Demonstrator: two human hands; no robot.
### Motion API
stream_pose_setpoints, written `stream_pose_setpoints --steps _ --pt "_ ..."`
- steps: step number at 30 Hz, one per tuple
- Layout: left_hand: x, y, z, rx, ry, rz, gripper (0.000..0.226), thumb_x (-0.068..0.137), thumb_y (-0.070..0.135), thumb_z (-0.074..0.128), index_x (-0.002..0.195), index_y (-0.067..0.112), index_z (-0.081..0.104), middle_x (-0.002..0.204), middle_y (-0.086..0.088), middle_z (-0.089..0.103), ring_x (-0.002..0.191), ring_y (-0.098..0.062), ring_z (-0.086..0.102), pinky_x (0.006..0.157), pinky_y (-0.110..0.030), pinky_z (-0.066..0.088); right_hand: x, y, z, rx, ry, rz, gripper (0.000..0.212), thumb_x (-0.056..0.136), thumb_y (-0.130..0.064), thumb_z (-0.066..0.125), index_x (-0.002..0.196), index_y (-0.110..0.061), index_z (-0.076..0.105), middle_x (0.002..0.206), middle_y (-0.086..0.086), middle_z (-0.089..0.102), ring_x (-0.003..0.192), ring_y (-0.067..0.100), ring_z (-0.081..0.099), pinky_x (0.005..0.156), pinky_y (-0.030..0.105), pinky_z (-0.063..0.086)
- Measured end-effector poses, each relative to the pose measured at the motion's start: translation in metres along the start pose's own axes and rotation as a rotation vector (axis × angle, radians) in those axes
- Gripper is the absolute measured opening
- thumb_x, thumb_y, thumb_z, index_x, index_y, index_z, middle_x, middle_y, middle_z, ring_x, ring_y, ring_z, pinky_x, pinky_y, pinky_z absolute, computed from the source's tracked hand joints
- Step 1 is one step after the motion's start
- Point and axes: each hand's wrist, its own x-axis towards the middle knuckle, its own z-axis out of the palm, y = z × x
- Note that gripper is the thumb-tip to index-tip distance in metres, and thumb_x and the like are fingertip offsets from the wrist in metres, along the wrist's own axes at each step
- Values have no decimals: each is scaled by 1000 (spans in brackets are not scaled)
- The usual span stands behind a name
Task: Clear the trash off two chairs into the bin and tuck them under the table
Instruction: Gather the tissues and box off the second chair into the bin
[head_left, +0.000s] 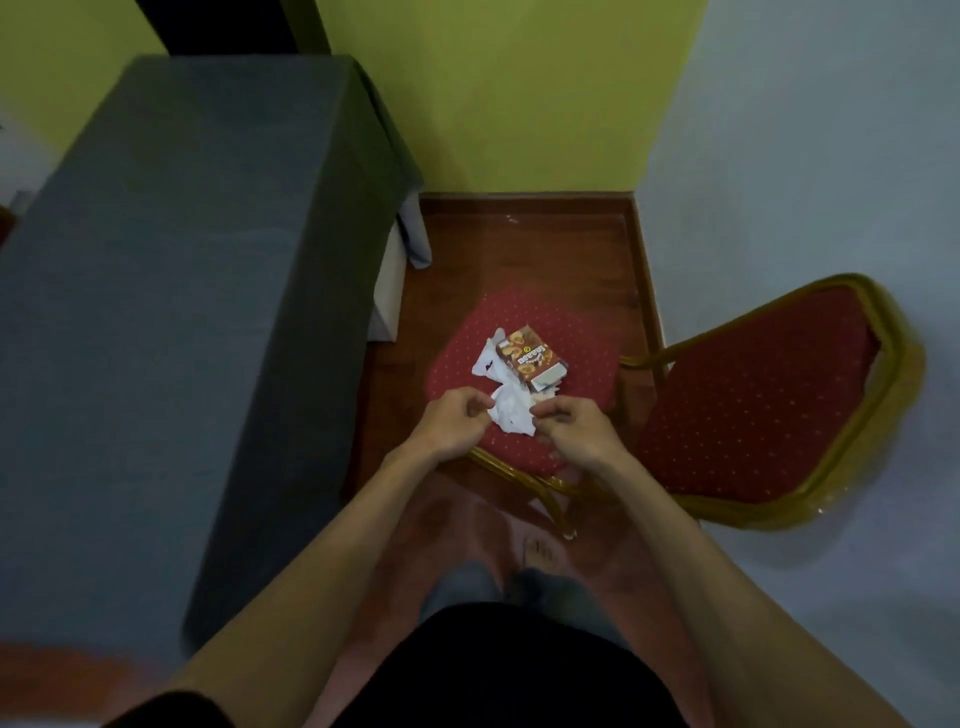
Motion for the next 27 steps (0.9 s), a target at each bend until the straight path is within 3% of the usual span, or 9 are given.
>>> stream_pose_setpoints --steps 6,9,12,18,21,24,27 --pt "45 -8 12 -12 -51 -132 31 98 19 56 127 14 63 130 -5 64 122 -22 59 96 -30 48 66 13 -4 -84 -76 130 28 97 -12 54 118 -20 70 113 4 71 96 23 70 87 43 63" --pt "86 -26 27 -4 -67 -145 31 99 18 55 129 15 62 132 -6 63 124 -22 58 95 -29 48 113 33 3 -101 -83 223 32 96 -15 56 125 -20 67 123 8 68 109 28 67 91 47 61" --pt "126 -49 50 14 -85 -144 31 100 14 52 131 14 60 134 -5 62 126 -21 57 90 -24 43 164 56 13 -86 -62 279 46 97 -19 59 141 -13 55 130 10 63 108 29 66 76 42 65" --pt "194 -90 94 55 -154 -98 38 97 7 53 135 11 59 137 -7 62 125 -23 59 91 -23 45 246 101 44 48 76 317 73 86 -23 75 149 -11 41 139 11 59 119 32 63 94 52 59" --pt "234 -109 106 78 -97 -14 45 91 8 58 135 16 56 128 -4 64 117 -24 61 84 -26 45 266 123 67 48 99 327 86 81 -31 82 151 -13 35 140 12 53 123 32 58 97 41 56" --pt "283 -126 112 152 -34 22 73 86 8 64 151 12 33 149 -13 42 136 -30 43 91 -25 39 275 148 79 -24 108 309 58 84 -24 78 135 -7 55 123 12 58 105 27 60 77 28 49" --pt "321 -130 117 168 -88 -28 104 84 4 70 159 12 -2 166 -15 2 152 -32 12 105 -27 35 272 162 79 -35 62 311 14 87 -16 69 95 -4 71 84 5 70 80 25 66 56 25 44"
